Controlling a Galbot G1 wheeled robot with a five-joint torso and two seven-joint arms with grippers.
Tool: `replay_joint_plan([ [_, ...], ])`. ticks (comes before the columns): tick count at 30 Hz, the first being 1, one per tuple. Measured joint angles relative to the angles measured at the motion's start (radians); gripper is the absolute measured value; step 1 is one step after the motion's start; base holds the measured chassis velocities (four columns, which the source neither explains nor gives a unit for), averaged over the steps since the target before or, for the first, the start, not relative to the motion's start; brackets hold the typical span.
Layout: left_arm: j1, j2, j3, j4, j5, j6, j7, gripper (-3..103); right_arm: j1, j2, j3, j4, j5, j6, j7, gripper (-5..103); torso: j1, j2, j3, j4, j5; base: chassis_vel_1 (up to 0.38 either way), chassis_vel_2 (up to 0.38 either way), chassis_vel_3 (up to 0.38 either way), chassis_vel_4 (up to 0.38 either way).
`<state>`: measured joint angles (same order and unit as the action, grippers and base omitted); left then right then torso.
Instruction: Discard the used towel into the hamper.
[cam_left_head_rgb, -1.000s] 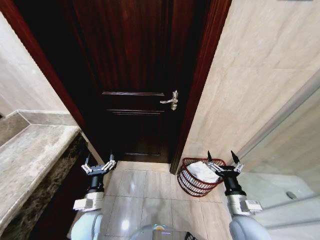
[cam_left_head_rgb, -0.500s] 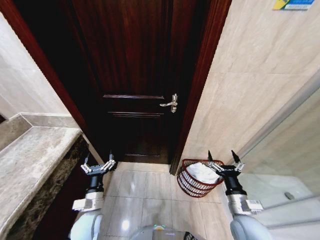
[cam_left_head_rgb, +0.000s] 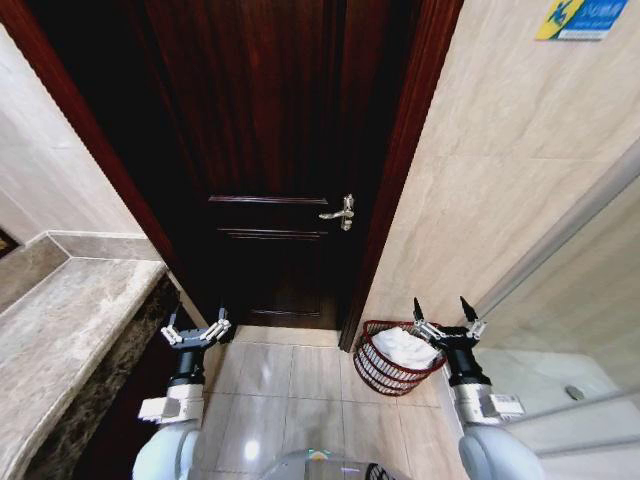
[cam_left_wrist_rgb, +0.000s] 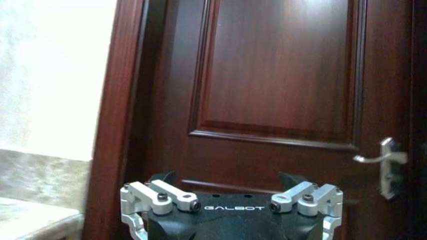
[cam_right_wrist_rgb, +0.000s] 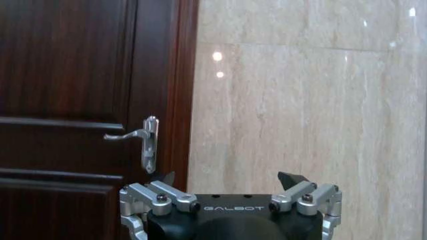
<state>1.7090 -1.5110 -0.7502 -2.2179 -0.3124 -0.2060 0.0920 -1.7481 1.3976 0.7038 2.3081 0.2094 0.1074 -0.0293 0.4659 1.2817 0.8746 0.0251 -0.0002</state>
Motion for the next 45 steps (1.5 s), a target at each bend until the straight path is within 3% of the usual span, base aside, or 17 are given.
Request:
replay_joint_plan([
  [1, 0.000, 0.000, 0.000, 0.000, 0.000, 0.000, 0.000, 100, 0.000, 0.000, 0.000, 0.000, 0.000, 0.000, 0.000, 100, 0.000, 0.000, 0.000, 0.0000, 0.0000, 0.000, 0.000, 0.000, 0.000],
  [5, -0.054, 0.127, 0.012, -0.028, -0.054, 0.150, -0.058, 100, 0.006, -0.016, 0.057, 0.012, 0.058, -0.042, -0.021, 100, 0.012, 0.027, 0.015, -0.0003, 0.0002, 0.000, 0.000, 0.000, 0.000],
  [6, -0.054, 0.127, 0.012, -0.028, -0.054, 0.150, -0.058, 100, 0.006, -0.016, 0.057, 0.012, 0.058, -0.042, -0.021, 100, 0.012, 0.027, 0.015, -0.0003, 0.0002, 0.000, 0.000, 0.000, 0.000],
  [8, -0.072, 0.185, 0.035, -0.035, -0.065, 0.211, -0.101, 100, 0.016, -0.001, 0.065, 0.012, 0.050, -0.059, -0.023, 100, 0.019, 0.041, 0.023, -0.0001, 0.0002, 0.000, 0.000, 0.000, 0.000],
  [11, -0.091, 0.227, 0.053, -0.023, -0.067, 0.229, -0.148, 100, 0.026, 0.031, 0.047, 0.018, 0.009, -0.070, -0.023, 100, 0.027, 0.058, 0.032, -0.0003, 0.0001, 0.000, 0.000, 0.000, 0.000],
  [19, -0.081, 0.231, 0.022, 0.001, -0.013, 0.174, -0.163, 100, 0.069, 0.046, -0.019, 0.040, -0.057, -0.118, -0.019, 100, 0.045, 0.098, 0.053, 0.0002, 0.0000, 0.000, 0.000, 0.000, 0.000],
  [22, -0.075, 0.221, 0.010, 0.014, 0.030, 0.105, -0.128, 100, 0.066, 0.036, -0.022, 0.050, -0.064, -0.124, -0.018, 100, 0.057, 0.124, 0.067, -0.0001, 0.0002, 0.000, 0.000, 0.000, 0.000],
  [23, -0.075, 0.221, 0.010, 0.014, 0.030, 0.105, -0.128, 100, 0.066, 0.036, -0.022, 0.050, -0.064, -0.124, -0.018, 100, 0.057, 0.124, 0.067, -0.0001, 0.0002, 0.000, 0.000, 0.000, 0.000],
  [27, -0.083, 0.208, 0.005, 0.057, 0.037, 0.020, -0.084, 100, 0.074, 0.032, -0.014, 0.022, -0.072, -0.089, -0.034, 100, 0.070, 0.153, 0.083, -0.0001, 0.0001, 0.000, 0.000, 0.000, 0.000],
  [30, -0.082, 0.202, -0.001, 0.072, 0.044, -0.006, -0.072, 100, 0.075, 0.034, -0.002, 0.001, -0.099, -0.064, -0.041, 100, 0.078, 0.169, 0.092, -0.0002, 0.0002, 0.000, 0.000, 0.000, 0.000],
  [39, -0.068, 0.190, -0.004, 0.070, 0.050, -0.009, -0.087, 100, 0.058, 0.040, 0.021, -0.017, -0.119, -0.027, -0.048, 100, 0.100, 0.219, 0.119, -0.0001, 0.0002, 0.000, 0.000, 0.000, 0.000],
  [45, -0.066, 0.181, 0.015, 0.035, 0.038, 0.041, -0.117, 100, 0.059, 0.041, 0.035, -0.032, -0.140, -0.004, -0.060, 100, 0.120, 0.262, 0.142, -0.0001, 0.0002, 0.000, 0.000, 0.000, 0.000],
])
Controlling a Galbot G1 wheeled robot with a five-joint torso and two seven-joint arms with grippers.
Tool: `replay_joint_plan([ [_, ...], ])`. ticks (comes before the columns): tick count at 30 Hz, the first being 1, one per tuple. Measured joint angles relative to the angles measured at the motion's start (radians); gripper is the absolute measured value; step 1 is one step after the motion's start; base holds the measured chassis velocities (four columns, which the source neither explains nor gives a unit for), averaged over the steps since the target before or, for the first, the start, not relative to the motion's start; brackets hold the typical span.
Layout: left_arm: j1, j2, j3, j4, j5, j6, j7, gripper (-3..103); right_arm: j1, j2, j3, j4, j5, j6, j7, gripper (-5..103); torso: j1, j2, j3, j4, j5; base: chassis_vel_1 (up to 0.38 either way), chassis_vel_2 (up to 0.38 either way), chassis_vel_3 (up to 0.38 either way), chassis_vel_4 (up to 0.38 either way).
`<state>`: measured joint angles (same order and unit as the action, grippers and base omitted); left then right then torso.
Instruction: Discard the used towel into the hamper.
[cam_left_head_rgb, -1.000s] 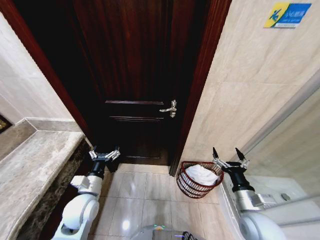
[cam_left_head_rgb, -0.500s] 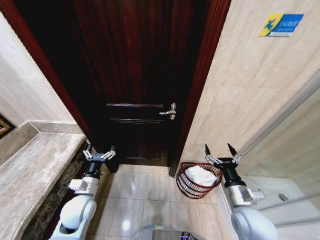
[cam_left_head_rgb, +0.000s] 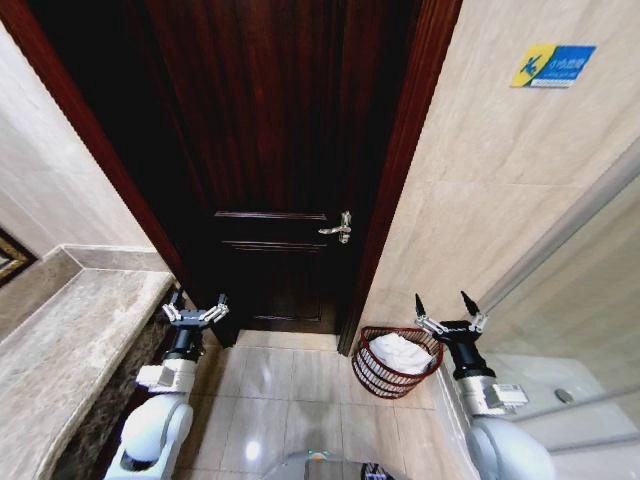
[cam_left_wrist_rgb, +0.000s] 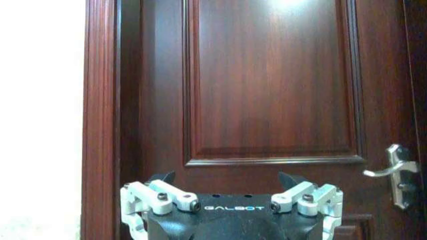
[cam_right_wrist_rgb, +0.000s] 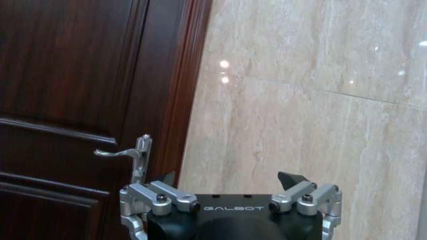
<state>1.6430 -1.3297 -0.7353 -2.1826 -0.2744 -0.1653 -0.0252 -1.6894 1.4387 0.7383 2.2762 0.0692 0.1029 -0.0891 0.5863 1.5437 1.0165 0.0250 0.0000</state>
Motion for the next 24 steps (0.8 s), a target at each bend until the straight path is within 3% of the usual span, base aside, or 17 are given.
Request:
replay_joint_plan([
  [24, 0.012, -0.010, 0.007, -0.009, 0.004, 0.001, 0.004, 100, -0.005, -0.002, -0.017, 0.024, 0.017, -0.004, -0.002, 100, 0.077, 0.165, 0.088, 0.0000, 0.0000, 0.000, 0.000, 0.000, 0.000],
])
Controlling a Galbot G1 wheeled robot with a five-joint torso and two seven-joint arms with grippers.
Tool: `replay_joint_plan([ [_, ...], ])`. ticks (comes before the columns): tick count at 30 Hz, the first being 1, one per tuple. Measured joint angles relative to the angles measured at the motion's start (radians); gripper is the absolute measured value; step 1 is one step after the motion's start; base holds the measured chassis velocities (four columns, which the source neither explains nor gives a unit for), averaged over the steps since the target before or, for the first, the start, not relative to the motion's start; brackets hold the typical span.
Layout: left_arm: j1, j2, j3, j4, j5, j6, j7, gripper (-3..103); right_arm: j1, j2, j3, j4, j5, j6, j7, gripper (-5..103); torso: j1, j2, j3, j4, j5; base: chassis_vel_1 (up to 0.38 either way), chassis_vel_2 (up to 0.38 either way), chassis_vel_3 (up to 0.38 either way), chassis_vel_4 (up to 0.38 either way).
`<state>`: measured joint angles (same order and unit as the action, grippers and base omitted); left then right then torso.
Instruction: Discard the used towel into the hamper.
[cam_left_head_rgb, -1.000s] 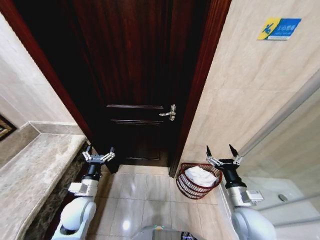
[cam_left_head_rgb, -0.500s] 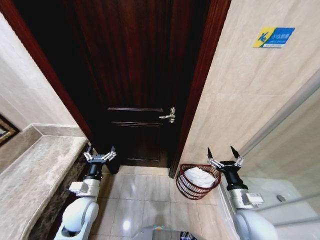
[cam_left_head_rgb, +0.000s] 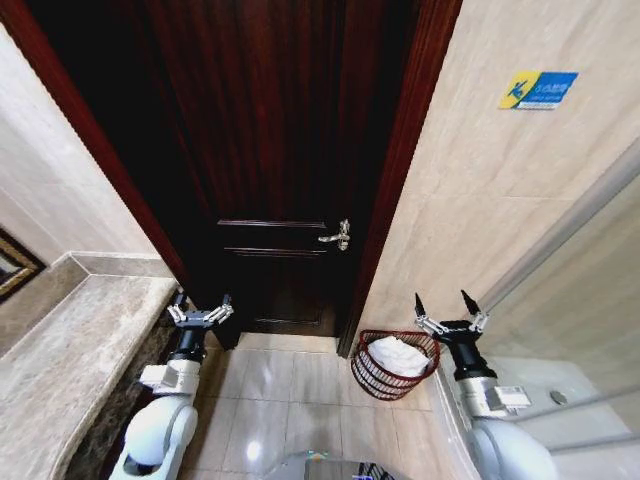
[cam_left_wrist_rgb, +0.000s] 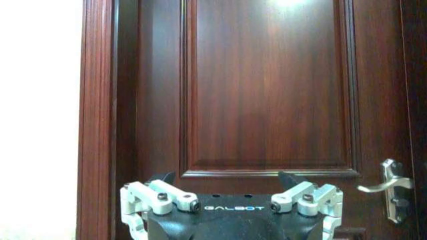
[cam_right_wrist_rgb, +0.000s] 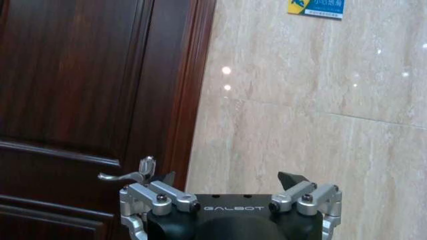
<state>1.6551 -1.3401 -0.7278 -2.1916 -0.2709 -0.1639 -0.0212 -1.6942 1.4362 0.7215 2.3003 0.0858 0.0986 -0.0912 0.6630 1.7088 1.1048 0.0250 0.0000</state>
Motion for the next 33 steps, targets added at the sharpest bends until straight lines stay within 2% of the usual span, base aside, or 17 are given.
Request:
replay_joint_plan([
  [5, 0.005, 0.000, -0.001, 0.003, -0.001, -0.011, 0.001, 100, -0.001, 0.002, -0.006, 0.004, 0.000, -0.003, 0.000, 100, 0.014, 0.030, 0.016, 0.0000, 0.0000, 0.000, 0.000, 0.000, 0.000],
  [8, 0.010, 0.001, -0.002, 0.011, -0.013, -0.046, 0.014, 100, -0.006, 0.003, -0.006, 0.005, 0.000, -0.004, -0.001, 100, 0.026, 0.056, 0.031, 0.0000, 0.0000, 0.000, 0.000, 0.000, 0.000],
  [11, 0.014, 0.002, -0.002, 0.012, -0.024, -0.063, 0.023, 100, -0.013, 0.001, -0.003, 0.010, 0.006, -0.006, -0.001, 100, 0.030, 0.066, 0.036, 0.0000, 0.0000, 0.000, 0.000, 0.000, 0.000],
  [33, 0.022, -0.011, -0.007, 0.006, -0.012, -0.070, 0.024, 100, -0.041, -0.020, -0.011, 0.042, 0.023, -0.034, 0.005, 100, 0.026, 0.057, 0.031, 0.0000, 0.0000, 0.019, -0.020, -0.019, 0.027],
])
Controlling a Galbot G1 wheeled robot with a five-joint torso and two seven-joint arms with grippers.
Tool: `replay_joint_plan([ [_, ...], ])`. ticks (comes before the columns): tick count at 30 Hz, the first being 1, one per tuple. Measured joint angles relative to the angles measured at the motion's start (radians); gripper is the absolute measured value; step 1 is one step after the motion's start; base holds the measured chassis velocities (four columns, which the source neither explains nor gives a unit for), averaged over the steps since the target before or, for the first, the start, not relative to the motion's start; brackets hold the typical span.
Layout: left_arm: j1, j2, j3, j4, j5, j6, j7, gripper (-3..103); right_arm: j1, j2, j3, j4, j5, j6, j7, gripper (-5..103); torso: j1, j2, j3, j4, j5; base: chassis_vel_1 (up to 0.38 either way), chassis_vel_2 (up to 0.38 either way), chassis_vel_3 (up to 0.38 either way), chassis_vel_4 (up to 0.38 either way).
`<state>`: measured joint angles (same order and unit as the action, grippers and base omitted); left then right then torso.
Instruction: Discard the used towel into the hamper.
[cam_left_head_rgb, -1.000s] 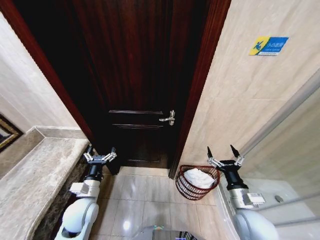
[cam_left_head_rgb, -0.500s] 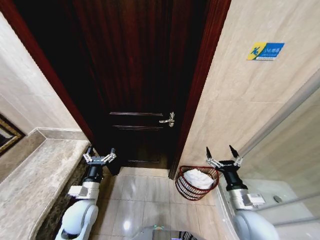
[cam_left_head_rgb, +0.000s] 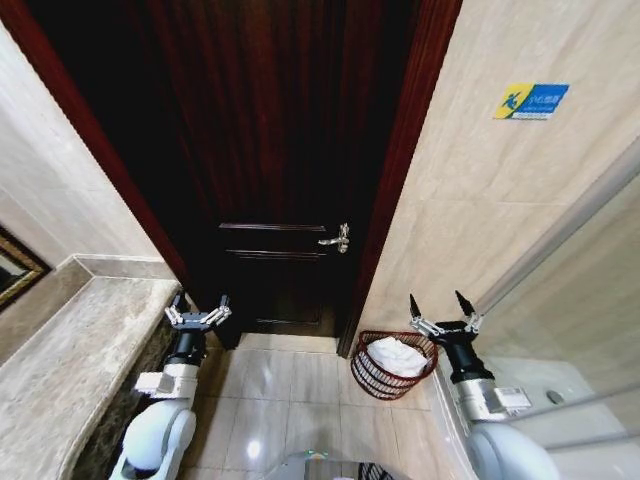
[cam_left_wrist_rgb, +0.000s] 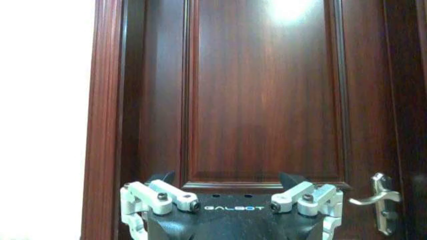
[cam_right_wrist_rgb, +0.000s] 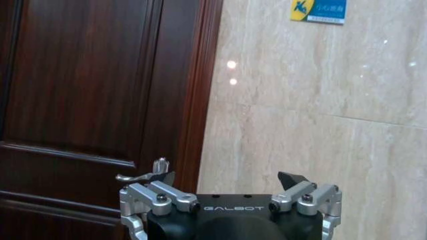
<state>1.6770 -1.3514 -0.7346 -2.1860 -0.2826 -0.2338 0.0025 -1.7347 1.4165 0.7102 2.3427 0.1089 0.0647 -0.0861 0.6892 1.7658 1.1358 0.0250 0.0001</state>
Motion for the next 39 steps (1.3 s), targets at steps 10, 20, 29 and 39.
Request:
replay_joint_plan([
  [10, 0.003, -0.007, 0.005, -0.009, 0.002, 0.022, -0.001, 100, -0.011, -0.004, 0.013, 0.000, 0.013, 0.011, 0.000, 100, -0.002, -0.004, -0.002, -0.0001, 0.0000, 0.116, -0.115, -0.122, 0.107],
  [20, 0.018, -0.014, 0.000, -0.004, 0.004, 0.015, 0.002, 100, -0.013, -0.001, 0.014, -0.005, 0.016, 0.020, -0.001, 100, -0.003, -0.006, -0.003, 0.0001, 0.0000, 0.093, -0.066, -0.063, 0.103],
  [29, 0.017, -0.017, -0.001, -0.001, 0.012, 0.005, 0.004, 100, -0.024, 0.001, 0.028, -0.006, 0.022, 0.032, -0.004, 100, -0.004, -0.008, -0.004, -0.0001, 0.0000, 0.103, -0.013, -0.013, 0.112],
  [39, 0.020, -0.020, 0.001, 0.018, 0.023, -0.027, 0.010, 100, -0.038, -0.001, 0.044, -0.004, 0.035, 0.039, -0.010, 100, -0.004, -0.008, -0.004, 0.0004, -0.0001, 0.159, 0.012, 0.018, 0.162],
])
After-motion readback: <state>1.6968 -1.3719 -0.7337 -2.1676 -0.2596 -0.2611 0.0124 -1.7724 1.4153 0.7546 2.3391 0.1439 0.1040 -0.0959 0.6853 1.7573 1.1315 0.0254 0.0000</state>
